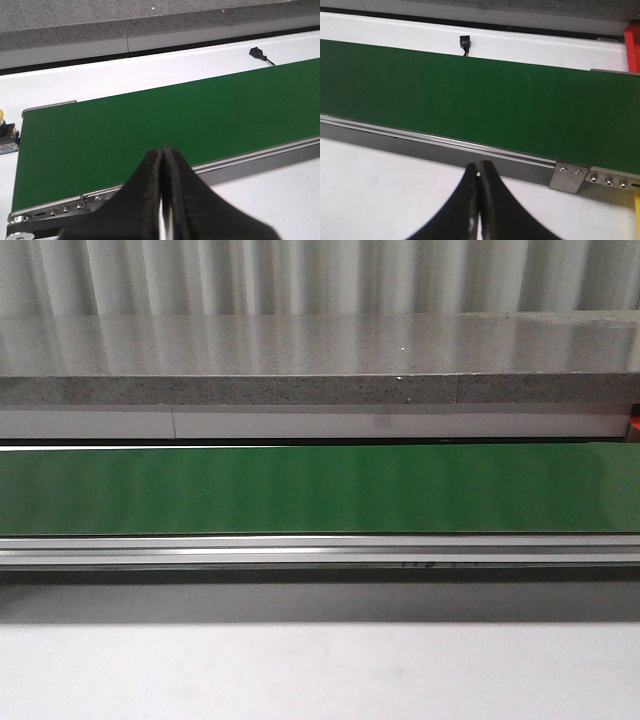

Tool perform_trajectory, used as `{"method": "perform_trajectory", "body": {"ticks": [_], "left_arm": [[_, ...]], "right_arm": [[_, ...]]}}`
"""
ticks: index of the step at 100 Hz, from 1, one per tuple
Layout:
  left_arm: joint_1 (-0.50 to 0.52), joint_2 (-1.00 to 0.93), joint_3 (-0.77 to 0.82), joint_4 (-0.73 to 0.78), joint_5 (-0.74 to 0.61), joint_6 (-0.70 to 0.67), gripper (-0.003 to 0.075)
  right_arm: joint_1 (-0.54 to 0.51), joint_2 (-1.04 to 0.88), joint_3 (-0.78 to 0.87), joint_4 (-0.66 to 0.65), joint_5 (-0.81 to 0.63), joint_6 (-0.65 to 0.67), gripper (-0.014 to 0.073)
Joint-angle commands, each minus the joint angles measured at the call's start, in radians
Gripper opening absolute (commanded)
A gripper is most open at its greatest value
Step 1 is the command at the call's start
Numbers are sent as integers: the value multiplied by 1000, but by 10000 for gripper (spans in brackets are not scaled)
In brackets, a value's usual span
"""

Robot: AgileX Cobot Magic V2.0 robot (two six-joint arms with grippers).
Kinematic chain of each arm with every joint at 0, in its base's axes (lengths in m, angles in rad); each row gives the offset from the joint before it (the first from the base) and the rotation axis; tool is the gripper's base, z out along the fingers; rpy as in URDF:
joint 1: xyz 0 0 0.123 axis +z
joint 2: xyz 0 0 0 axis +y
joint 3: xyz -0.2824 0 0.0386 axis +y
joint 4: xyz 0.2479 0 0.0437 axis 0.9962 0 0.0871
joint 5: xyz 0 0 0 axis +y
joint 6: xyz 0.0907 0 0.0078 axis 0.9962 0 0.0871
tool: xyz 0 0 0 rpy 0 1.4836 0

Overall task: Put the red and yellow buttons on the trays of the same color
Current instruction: 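Raise the right gripper back above the conveyor end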

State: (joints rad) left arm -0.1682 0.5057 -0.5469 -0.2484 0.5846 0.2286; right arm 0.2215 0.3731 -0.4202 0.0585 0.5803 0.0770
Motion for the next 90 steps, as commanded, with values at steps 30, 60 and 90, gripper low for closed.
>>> {"method": "perform_trajectory", "body": {"ticks": [30, 60, 90], "left_arm": [[-8, 50, -44, 44, -146, -6, -20], [89, 206, -185, 46, -140, -129, -20], [373, 374, -290, 46, 10, -141, -15]], "right_arm": [[2, -17, -18, 2, -60, -10, -66], [2, -17, -18, 2, -49, -10, -66], [2, -17, -18, 2, -49, -10, -66]]}}
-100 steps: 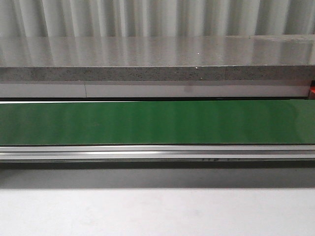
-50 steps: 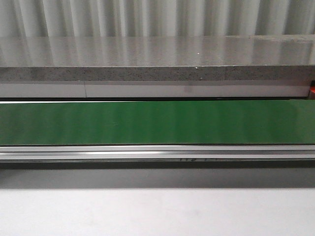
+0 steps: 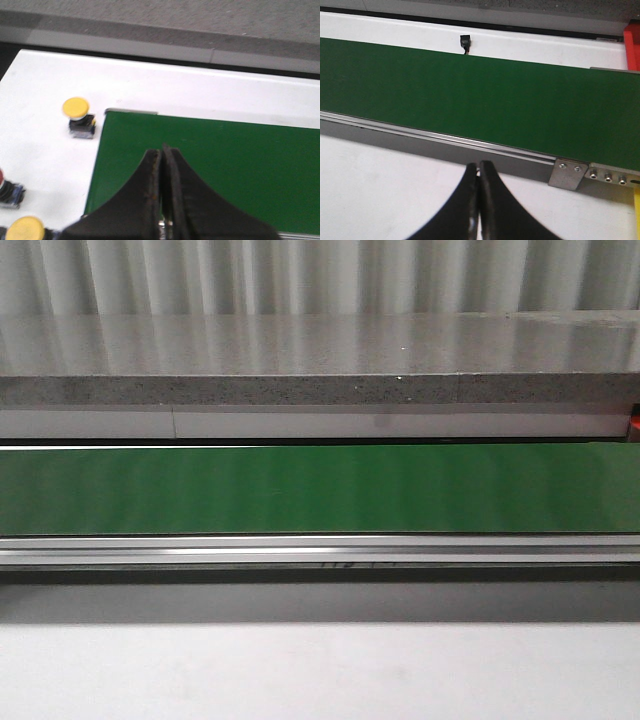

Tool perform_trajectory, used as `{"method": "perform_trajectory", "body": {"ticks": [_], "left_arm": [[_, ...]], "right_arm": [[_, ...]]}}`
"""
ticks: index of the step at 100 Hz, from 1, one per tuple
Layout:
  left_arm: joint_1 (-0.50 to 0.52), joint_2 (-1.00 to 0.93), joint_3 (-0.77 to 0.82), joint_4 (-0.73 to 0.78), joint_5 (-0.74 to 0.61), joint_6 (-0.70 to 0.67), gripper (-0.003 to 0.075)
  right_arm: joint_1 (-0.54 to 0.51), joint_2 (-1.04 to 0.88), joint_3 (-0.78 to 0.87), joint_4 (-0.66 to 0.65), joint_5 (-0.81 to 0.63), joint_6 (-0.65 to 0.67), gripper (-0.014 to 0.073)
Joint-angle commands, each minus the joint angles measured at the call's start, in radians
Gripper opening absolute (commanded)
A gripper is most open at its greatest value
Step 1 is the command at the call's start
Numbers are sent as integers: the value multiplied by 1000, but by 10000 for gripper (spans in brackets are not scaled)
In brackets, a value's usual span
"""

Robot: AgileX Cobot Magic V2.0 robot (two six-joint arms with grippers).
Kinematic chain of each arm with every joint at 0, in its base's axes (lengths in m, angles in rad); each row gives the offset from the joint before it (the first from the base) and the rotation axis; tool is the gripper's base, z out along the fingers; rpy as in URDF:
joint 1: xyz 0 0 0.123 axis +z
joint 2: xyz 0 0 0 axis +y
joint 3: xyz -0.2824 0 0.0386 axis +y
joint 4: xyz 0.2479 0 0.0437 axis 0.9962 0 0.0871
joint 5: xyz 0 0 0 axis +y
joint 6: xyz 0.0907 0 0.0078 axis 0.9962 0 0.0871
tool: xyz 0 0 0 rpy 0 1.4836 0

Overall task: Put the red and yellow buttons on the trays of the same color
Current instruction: 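Raise the right gripper back above the conveyor end, then grasp another red-capped button on the table with the left gripper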

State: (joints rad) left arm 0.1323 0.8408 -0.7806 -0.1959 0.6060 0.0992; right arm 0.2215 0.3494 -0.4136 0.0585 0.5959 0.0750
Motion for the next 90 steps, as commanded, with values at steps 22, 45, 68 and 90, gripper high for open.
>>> {"method": "perform_trajectory", "body": {"ticks": [22, 45, 68, 90], "left_arm": [[281, 171, -93, -7, 25, -10, 218], [373, 292, -181, -7, 106, -10, 522], [409, 469, -352, -5, 342, -10, 537], [443, 672, -501, 39, 491, -23, 536]], "right_arm": [[2, 6, -25, 2, -64, -8, -66], [2, 6, -25, 2, -64, -8, -66], [2, 6, -25, 2, -64, -8, -66], [2, 6, -25, 2, -64, -8, -66]]}}
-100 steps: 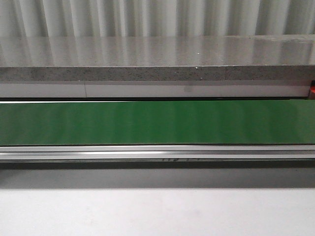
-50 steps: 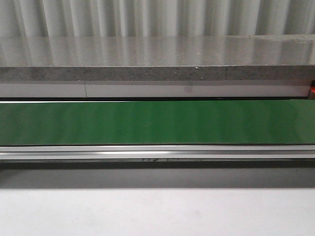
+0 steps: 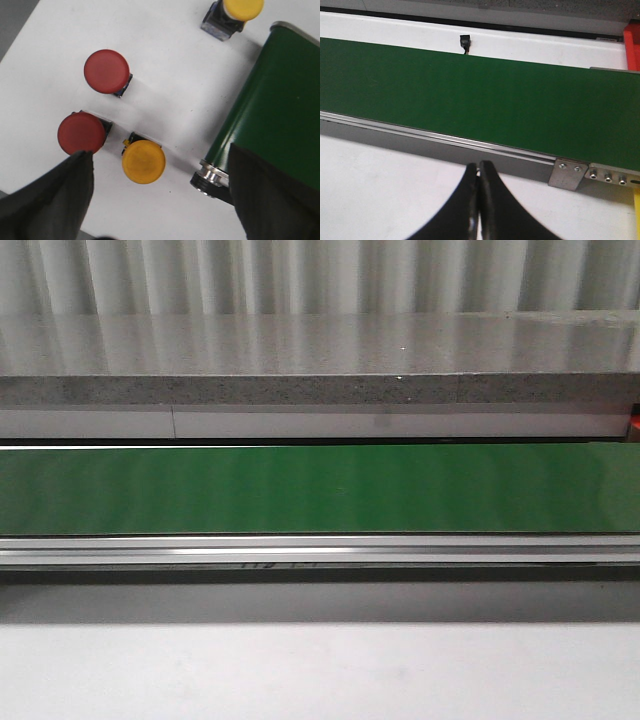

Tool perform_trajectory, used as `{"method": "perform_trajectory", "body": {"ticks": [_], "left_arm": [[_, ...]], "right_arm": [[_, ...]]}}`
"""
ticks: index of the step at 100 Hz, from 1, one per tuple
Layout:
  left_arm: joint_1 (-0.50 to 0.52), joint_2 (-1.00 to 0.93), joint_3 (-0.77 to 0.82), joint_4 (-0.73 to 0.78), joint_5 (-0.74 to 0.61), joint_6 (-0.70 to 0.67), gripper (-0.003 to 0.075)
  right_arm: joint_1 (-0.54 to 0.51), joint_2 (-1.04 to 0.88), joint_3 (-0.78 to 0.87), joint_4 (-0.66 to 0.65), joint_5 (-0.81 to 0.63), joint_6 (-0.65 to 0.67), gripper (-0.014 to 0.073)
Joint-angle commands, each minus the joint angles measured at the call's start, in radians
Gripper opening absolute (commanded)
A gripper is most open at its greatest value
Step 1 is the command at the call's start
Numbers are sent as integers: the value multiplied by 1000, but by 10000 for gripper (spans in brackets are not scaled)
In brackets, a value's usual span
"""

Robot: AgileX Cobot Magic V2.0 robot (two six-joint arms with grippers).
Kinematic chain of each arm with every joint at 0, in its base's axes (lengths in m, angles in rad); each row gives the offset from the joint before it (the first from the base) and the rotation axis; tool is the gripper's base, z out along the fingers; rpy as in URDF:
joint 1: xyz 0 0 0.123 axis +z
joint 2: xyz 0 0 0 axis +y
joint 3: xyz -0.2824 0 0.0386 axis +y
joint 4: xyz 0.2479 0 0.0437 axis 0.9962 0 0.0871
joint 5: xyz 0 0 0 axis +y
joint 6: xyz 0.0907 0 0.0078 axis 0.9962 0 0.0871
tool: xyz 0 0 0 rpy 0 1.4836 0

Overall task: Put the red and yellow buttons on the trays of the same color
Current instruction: 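Grasp another red-capped button on the table with the left gripper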

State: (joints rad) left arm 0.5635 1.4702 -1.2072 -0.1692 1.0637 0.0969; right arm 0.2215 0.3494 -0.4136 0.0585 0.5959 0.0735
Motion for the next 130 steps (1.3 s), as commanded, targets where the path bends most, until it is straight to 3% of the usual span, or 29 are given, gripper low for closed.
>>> {"method": "perform_trajectory", "body": {"ticks": [1, 42, 77, 91, 113, 130], "left_arm": [[14, 48, -78, 15, 36, -23, 536], [20, 309, -250, 61, 60, -63, 535], [20, 422, -277, 61, 23, -63, 524], [20, 427, -277, 61, 6, -63, 445], [20, 427, -277, 61, 6, -57, 238], [18, 404, -277, 60, -3, -28, 218]], "right_arm": [[2, 6, -25, 2, -64, -6, -66], [2, 6, -25, 2, -64, -6, -66], [2, 6, -25, 2, -64, -6, -66], [2, 6, -25, 2, -64, -6, -66], [2, 6, -25, 2, -64, -6, -66], [2, 6, -25, 2, -64, -6, -66]]}}
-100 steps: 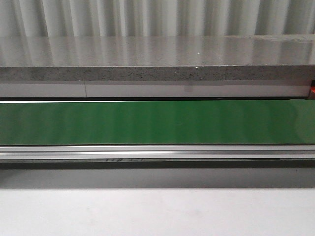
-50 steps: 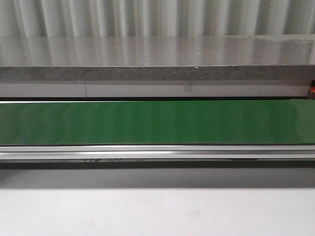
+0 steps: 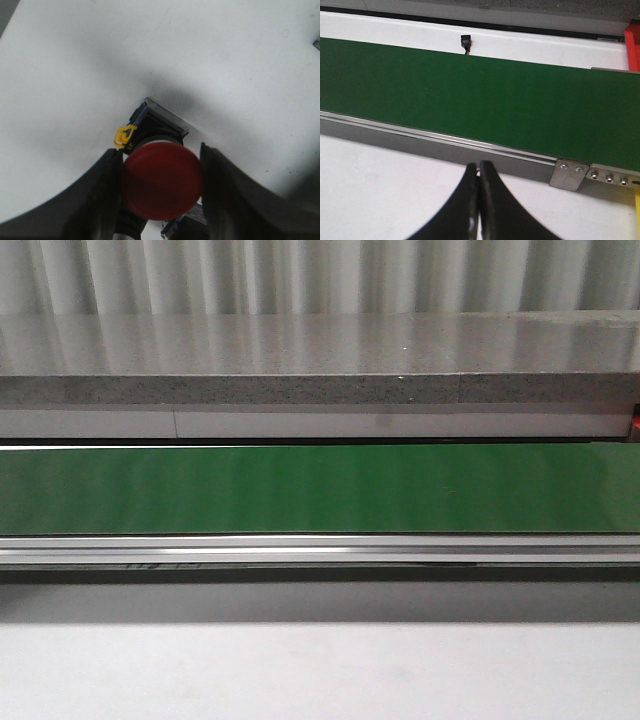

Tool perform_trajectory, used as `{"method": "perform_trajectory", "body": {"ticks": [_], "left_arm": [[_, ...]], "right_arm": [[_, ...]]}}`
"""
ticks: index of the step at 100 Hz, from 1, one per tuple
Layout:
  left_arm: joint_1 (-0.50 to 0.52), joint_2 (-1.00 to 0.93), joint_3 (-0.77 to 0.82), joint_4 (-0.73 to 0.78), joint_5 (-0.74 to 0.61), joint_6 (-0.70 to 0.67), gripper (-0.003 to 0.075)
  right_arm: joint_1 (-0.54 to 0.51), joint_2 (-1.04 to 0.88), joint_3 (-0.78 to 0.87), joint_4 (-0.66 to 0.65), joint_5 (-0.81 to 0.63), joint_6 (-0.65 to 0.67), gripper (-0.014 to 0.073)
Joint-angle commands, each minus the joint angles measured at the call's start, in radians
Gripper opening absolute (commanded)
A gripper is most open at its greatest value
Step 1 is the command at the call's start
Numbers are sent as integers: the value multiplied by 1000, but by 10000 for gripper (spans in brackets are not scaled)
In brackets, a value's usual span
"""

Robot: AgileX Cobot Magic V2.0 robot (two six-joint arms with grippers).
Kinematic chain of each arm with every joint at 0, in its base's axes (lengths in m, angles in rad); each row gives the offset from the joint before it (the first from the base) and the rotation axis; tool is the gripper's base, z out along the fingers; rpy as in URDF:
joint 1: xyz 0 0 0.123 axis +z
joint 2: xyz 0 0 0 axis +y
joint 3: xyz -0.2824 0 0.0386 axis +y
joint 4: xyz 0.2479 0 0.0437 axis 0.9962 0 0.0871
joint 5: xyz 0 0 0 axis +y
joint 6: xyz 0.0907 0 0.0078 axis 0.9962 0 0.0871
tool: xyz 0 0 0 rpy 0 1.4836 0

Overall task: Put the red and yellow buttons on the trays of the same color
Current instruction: 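Grasp another red-capped button on the table with the left gripper, then set the red button on the conveyor's near end, open left gripper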

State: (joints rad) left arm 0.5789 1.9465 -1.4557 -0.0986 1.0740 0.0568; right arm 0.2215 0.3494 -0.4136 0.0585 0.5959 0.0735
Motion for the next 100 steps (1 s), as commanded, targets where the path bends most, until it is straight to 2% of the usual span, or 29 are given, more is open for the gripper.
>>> {"method": "perform_trajectory", "body": {"ticks": [1, 28, 50, 80, 100], "left_arm": [[2, -78, -29, -11, -15, 13, 218], [-49, -244, -29, -12, 18, 18, 217], [-152, -380, -29, -8, 67, 18, 217], [-355, -382, -29, 25, 126, 18, 217], [-419, -336, -29, 29, 130, 21, 217]], "right_arm": [[2, 6, -25, 2, -64, -6, -66], [2, 6, -25, 2, -64, -6, -66], [2, 6, -25, 2, -64, -6, -66], [2, 6, -25, 2, -64, -6, -66], [2, 6, -25, 2, -64, -6, -66]]}}
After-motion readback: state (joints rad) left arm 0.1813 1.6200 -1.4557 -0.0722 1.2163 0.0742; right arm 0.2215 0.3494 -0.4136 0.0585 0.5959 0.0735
